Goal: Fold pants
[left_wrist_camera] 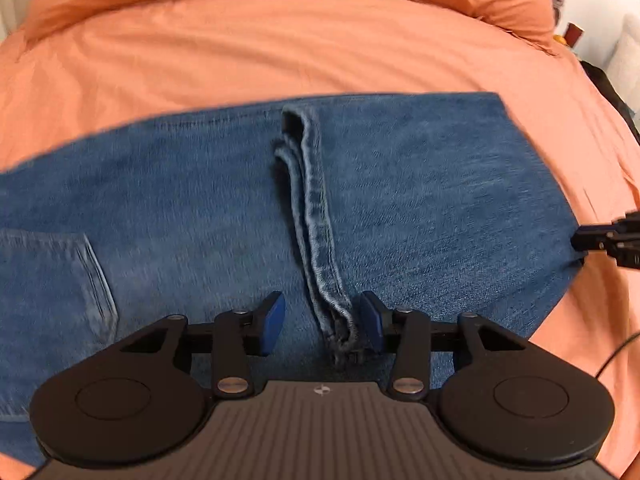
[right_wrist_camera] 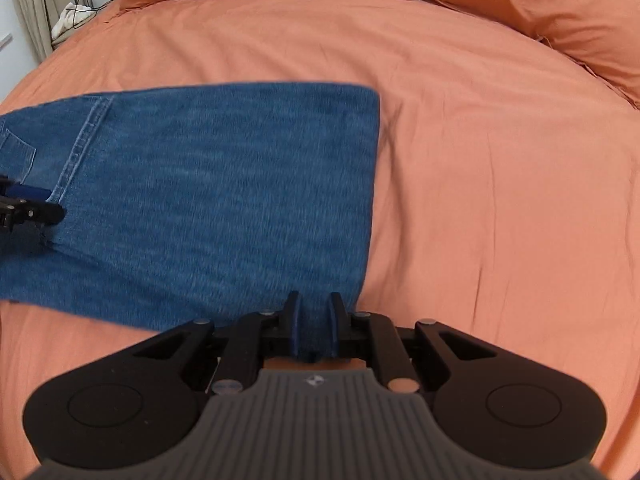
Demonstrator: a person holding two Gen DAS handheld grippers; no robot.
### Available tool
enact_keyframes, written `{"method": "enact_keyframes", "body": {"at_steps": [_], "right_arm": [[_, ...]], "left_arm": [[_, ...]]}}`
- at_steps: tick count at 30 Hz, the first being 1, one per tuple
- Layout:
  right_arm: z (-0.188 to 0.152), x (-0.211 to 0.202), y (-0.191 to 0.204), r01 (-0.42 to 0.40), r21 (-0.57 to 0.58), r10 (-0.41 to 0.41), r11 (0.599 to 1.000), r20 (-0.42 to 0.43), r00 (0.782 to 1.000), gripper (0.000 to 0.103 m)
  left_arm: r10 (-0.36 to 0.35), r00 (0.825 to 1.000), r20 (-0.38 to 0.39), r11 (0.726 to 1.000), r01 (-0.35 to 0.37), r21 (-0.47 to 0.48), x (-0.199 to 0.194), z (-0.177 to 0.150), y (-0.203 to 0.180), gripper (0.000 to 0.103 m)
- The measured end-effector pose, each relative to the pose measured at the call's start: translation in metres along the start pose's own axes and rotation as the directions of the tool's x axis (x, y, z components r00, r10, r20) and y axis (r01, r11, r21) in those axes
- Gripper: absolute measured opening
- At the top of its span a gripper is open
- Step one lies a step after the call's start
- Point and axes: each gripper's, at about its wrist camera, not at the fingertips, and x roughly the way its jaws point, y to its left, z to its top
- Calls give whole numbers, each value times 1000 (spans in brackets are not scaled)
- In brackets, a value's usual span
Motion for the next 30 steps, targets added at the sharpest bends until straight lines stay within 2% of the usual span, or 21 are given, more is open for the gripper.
{"method": "enact_keyframes", "body": {"at_steps": [4, 9, 11, 15, 19, 22, 25, 29, 30], "right_arm": [[-7, 12, 4, 21, 6, -21, 1000, 23, 1000, 8], [-5, 9, 11, 43, -4, -42, 999, 37, 998, 8], [-3, 6, 15, 58, -6, -57, 998, 28, 998, 8], [4, 0, 32, 116, -88, -115, 989, 15, 993, 10], [5, -18, 47, 97, -104, -90, 990, 72, 993, 10], [7, -26, 70, 73, -146, -62, 987, 81, 995, 10], [10, -31, 103, 56, -222, -34, 973, 102, 994, 10], [17, -34, 153, 56, -342, -11, 938, 132, 991, 11], [16, -36, 165, 59, -369, -7, 927, 139, 990, 11]], "left_arm": [[24, 1000, -6, 1000, -24, -16, 13, -1, -2, 52], [67, 998, 13, 997, -66, -43, 8, -3, -7, 52], [85, 996, 34, 995, -83, -47, 1, -6, -10, 54], [123, 987, 102, 990, -115, -81, -32, -18, -11, 56], [202, 965, 166, 978, -188, -94, -65, -36, -10, 57], [246, 952, 180, 962, -217, -169, -82, -47, 3, 62], [246, 952, 180, 944, -193, -269, -95, -56, 29, 64], [278, 946, 166, 895, -193, -401, -109, -67, 66, 66], [290, 942, 170, 880, -192, -434, -113, -70, 75, 69]]}}
